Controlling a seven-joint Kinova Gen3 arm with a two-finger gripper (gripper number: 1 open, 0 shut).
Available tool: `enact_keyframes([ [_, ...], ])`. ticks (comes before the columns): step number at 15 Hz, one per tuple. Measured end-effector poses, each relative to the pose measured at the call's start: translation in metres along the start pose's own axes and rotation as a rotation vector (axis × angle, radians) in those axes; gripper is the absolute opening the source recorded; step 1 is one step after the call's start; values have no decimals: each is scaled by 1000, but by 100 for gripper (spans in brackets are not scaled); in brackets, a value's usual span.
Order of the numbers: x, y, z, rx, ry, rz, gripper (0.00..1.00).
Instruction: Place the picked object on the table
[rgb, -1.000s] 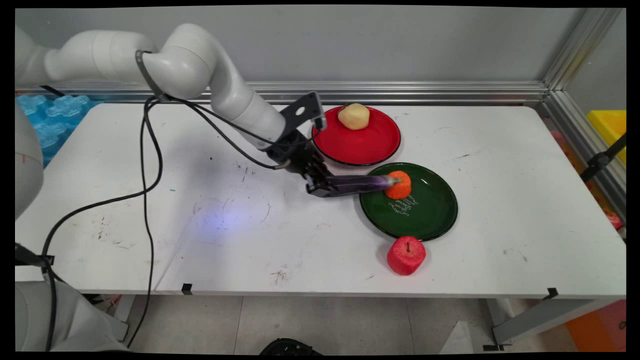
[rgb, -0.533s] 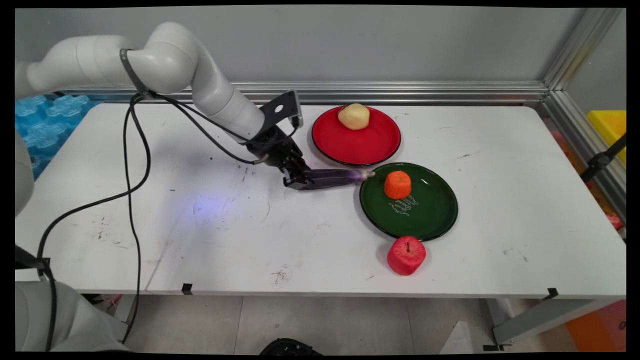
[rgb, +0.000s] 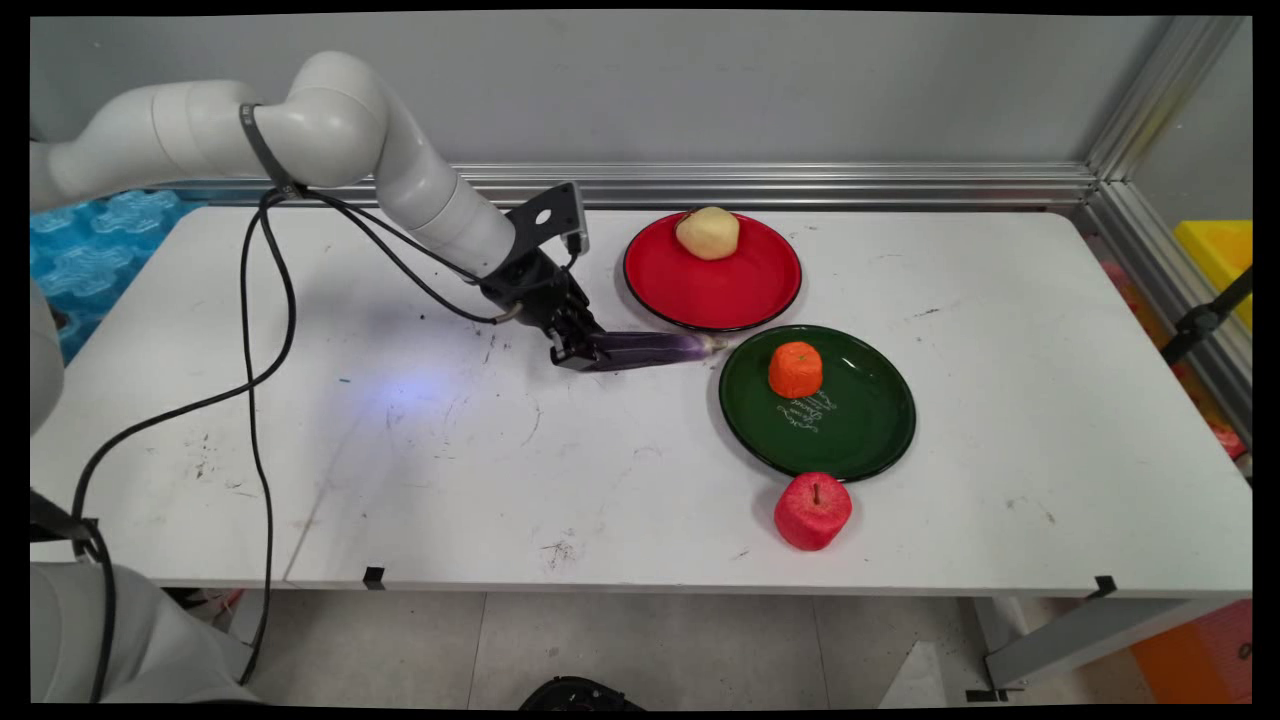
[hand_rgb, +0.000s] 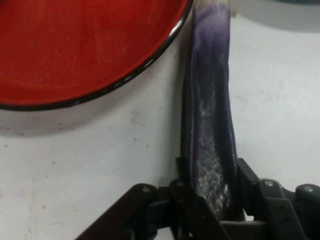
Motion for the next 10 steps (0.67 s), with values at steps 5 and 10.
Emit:
enact_keyframes([
  [5, -4, -8, 3, 8, 0, 7, 0],
  [10, -4, -12, 6, 12, 4, 9, 100],
])
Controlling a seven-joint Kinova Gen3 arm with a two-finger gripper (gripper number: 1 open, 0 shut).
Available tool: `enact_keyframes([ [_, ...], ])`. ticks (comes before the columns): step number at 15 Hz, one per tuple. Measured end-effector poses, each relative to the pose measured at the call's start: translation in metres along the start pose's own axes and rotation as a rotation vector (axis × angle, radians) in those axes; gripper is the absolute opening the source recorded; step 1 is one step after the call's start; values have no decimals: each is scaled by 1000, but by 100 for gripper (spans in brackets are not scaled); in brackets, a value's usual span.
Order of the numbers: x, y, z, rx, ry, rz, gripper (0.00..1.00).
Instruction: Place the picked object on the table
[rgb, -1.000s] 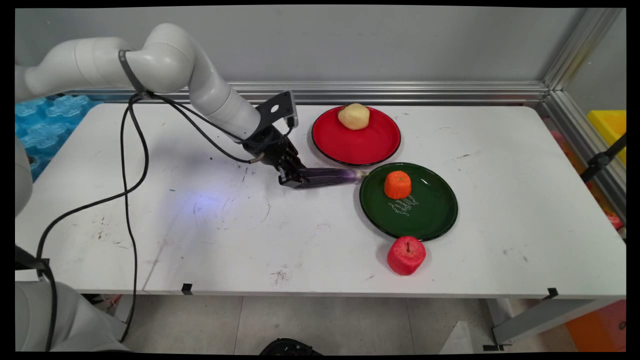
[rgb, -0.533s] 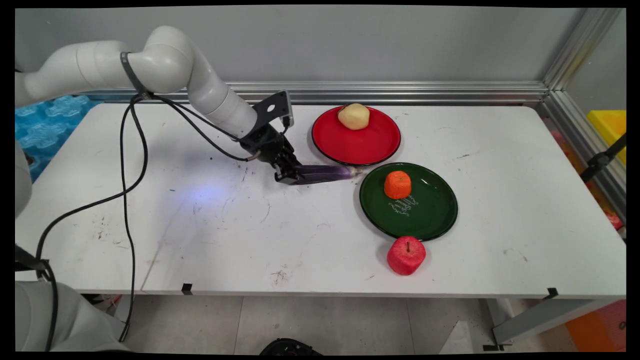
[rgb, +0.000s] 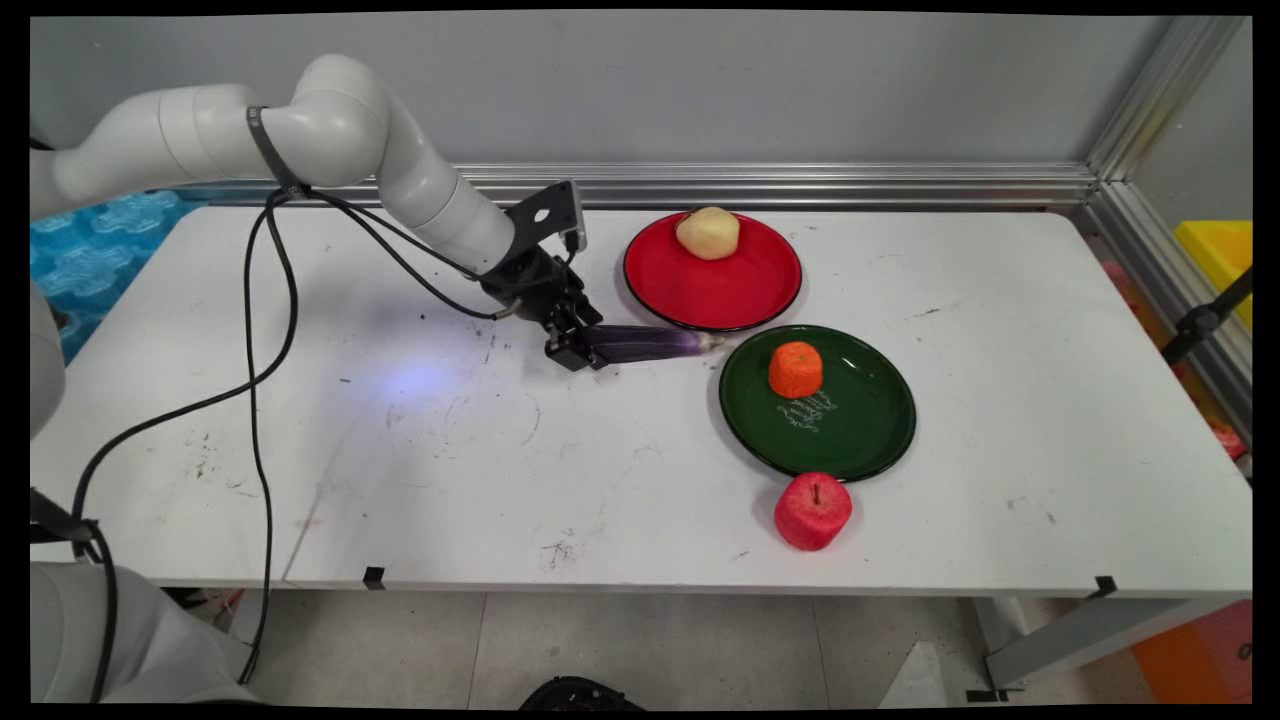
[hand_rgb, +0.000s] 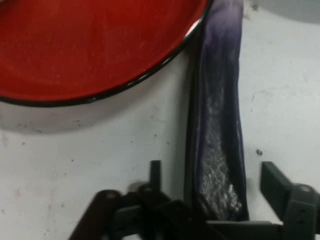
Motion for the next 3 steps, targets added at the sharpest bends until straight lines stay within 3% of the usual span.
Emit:
enact_keyframes([
  [3, -1, 0, -2, -4, -4, -3, 100],
])
